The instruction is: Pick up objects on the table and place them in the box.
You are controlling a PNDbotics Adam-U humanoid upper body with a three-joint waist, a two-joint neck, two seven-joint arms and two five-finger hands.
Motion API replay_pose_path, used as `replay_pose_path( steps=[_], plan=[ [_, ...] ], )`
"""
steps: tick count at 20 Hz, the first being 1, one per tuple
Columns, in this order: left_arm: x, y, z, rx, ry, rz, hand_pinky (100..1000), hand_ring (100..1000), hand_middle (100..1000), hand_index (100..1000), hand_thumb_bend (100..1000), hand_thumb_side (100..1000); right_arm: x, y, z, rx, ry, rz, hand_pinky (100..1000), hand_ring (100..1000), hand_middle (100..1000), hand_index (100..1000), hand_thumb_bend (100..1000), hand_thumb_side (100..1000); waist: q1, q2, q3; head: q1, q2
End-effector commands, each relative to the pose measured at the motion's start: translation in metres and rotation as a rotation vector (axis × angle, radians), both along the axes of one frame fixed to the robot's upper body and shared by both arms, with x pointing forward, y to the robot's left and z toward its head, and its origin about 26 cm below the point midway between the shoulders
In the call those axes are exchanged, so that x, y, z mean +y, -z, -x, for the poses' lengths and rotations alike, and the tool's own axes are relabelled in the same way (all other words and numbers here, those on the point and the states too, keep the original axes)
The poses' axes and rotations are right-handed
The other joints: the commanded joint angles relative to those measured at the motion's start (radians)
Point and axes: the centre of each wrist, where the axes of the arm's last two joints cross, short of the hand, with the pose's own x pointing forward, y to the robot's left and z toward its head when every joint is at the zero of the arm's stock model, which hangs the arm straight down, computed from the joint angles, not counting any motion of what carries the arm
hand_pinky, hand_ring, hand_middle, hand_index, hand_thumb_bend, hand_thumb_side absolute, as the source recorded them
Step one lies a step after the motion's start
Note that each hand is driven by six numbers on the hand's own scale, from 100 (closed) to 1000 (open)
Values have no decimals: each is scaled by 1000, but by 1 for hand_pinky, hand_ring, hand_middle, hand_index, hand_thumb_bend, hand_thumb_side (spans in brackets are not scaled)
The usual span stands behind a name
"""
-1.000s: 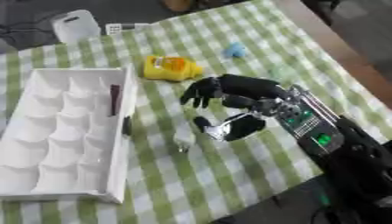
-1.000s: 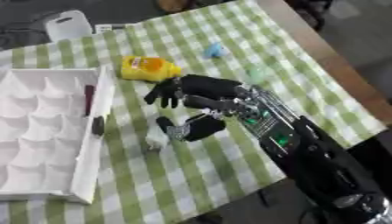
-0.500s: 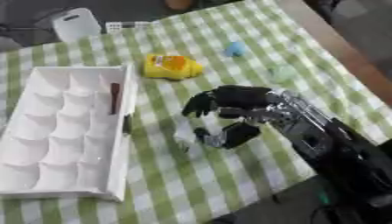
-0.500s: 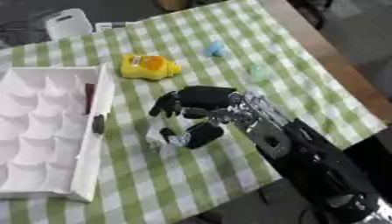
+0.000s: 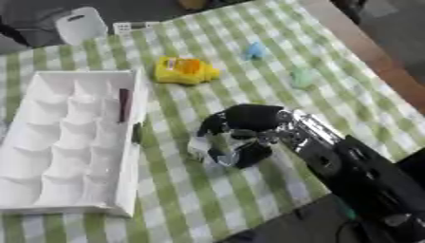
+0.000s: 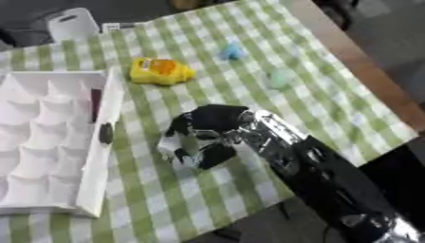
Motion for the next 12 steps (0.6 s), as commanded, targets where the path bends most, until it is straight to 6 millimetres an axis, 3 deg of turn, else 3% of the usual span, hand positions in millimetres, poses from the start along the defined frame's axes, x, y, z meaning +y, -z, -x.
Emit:
replay_pose_path(
  steps=[1,12],
  plan=[
    [0,-8,1,-27,7,-9,743,694,968,855,196,924,1,-4,-5,-23,-3,19,661,712,794,920,100,750,-8,-20,2,-4,2],
    [-1,-7,1,-26,10,-7,744,694,968,855,194,927,11,5,-14,-24,-21,49,660,722,805,924,100,803,-10,-21,9,-11,3]
  ],
)
